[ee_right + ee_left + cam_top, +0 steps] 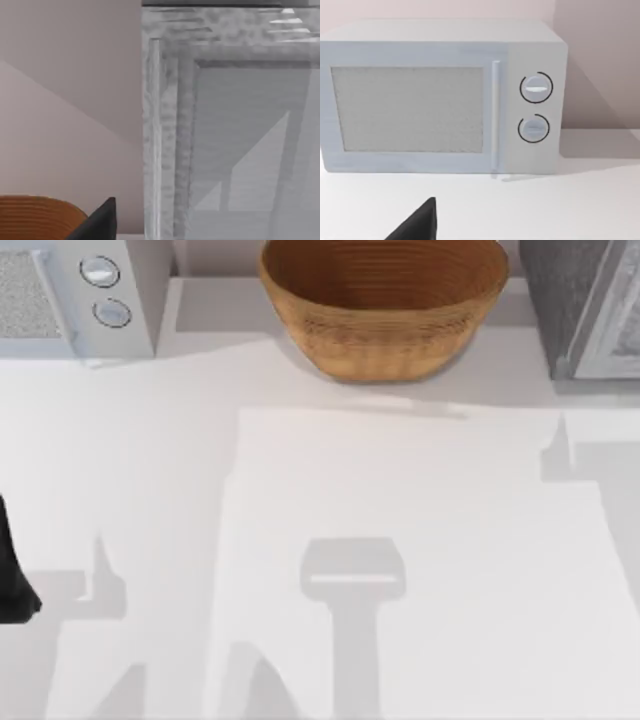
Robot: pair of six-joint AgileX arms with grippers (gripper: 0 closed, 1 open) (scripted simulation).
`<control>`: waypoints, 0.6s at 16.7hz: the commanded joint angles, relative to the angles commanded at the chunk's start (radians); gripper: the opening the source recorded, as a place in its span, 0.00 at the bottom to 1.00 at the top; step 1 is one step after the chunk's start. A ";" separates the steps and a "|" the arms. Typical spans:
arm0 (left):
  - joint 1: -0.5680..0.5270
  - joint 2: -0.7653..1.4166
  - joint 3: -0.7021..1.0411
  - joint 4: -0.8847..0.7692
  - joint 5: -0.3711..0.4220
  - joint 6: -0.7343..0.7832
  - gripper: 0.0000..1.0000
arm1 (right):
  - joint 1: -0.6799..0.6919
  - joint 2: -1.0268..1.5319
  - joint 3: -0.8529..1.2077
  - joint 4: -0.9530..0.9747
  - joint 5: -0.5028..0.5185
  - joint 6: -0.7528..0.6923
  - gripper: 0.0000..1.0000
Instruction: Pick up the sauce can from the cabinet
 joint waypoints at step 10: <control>0.000 0.000 0.000 0.000 0.000 0.000 1.00 | 0.076 0.550 0.749 -0.175 0.081 0.009 1.00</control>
